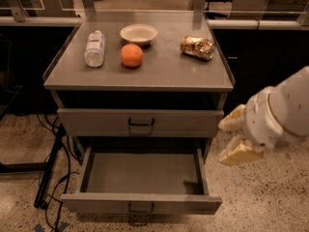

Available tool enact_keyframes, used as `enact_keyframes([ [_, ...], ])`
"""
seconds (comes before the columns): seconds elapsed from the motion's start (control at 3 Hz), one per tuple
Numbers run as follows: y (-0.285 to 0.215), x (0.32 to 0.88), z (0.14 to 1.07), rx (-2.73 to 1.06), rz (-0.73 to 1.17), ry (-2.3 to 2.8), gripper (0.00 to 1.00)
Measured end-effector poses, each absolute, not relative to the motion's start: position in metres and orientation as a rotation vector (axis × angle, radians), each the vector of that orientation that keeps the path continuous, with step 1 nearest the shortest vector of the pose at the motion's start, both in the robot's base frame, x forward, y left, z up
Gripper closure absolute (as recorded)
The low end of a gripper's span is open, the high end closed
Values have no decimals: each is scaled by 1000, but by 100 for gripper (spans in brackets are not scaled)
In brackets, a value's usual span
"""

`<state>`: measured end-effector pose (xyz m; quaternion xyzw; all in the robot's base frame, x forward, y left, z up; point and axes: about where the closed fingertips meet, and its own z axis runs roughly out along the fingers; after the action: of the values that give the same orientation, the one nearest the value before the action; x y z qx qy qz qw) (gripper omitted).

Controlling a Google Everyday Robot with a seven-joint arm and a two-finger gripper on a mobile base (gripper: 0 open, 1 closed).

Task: Close middle drawer

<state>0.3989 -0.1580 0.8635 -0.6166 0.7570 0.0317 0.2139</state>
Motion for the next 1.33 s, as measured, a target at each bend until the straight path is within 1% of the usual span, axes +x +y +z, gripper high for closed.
enact_keyframes([
  [0.33, -135, 384, 792, -1671, 243, 2066, 80],
  [0.67, -135, 385, 795, -1673, 234, 2068, 100],
  [1.0, -135, 385, 795, -1673, 234, 2068, 100],
  [1.33, -129, 382, 764, -1652, 283, 2105, 100],
])
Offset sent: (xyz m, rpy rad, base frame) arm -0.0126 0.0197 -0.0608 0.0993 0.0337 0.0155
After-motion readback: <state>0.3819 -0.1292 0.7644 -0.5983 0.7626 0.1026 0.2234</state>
